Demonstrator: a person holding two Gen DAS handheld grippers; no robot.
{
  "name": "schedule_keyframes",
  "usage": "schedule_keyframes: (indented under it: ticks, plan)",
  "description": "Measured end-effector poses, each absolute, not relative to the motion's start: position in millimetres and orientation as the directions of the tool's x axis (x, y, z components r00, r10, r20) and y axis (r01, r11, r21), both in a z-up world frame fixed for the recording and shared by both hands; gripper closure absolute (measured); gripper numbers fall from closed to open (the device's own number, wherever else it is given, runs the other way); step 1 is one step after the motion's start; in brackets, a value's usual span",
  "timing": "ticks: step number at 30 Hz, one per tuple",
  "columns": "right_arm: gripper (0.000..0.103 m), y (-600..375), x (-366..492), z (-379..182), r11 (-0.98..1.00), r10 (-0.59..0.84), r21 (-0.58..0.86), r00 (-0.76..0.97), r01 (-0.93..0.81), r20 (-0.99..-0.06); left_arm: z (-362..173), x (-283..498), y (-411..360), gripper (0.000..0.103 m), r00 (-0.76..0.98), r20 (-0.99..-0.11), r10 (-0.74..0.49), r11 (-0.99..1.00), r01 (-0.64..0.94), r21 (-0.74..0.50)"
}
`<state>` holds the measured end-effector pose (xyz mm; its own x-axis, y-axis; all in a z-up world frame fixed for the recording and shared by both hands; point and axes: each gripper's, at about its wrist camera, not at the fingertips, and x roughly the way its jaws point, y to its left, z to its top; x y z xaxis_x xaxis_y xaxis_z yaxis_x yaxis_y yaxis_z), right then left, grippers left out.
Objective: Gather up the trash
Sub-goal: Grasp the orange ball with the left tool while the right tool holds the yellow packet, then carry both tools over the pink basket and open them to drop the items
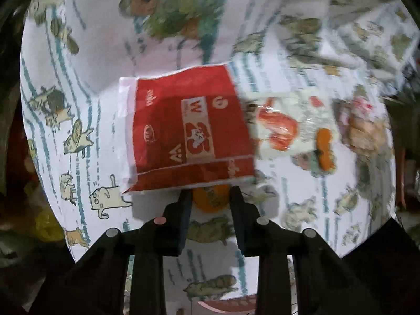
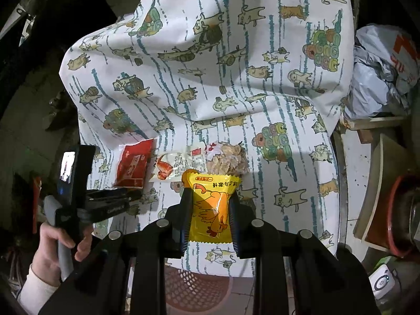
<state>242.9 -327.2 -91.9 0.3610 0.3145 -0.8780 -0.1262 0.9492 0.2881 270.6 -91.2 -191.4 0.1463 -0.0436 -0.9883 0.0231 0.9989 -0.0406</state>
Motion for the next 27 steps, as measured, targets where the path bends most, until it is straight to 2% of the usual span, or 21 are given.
schedule_keyframes:
  ticks: [11, 16, 19, 23, 27]
  plan:
    - [0.076, -321, 226, -89, 0.941, 0.339, 0.319, 0.373, -0.118, -0.864, -105, 237, -82, 0.075, 0.353, -0.928, -0.119, 0.992, 0.075, -0.099]
    - [0.076, -315, 203, -78, 0.911, 0.403, 0.4, 0.401, -0.095, -0.822, -73, 216, -73, 0.075, 0.421, -0.897, -0.134, 0.991, 0.085, -0.108]
    - [0.076, -305, 189, -72, 0.905, 0.421, 0.408, 0.407, -0.125, -0.81, -72, 189, -68, 0.075, 0.429, -0.891, -0.151, 0.988, 0.054, -0.142]
    - [0.076, -294, 168, -73, 0.898, 0.437, 0.418, 0.399, -0.139, -0.806, -96, 154, -73, 0.075, 0.358, -0.911, -0.203, 0.979, 0.044, -0.2]
    - [0.076, -285, 147, -74, 0.893, 0.447, 0.429, 0.392, -0.138, -0.804, -101, 136, -80, 0.075, 0.354, -0.913, -0.203, 0.979, 0.055, -0.196]
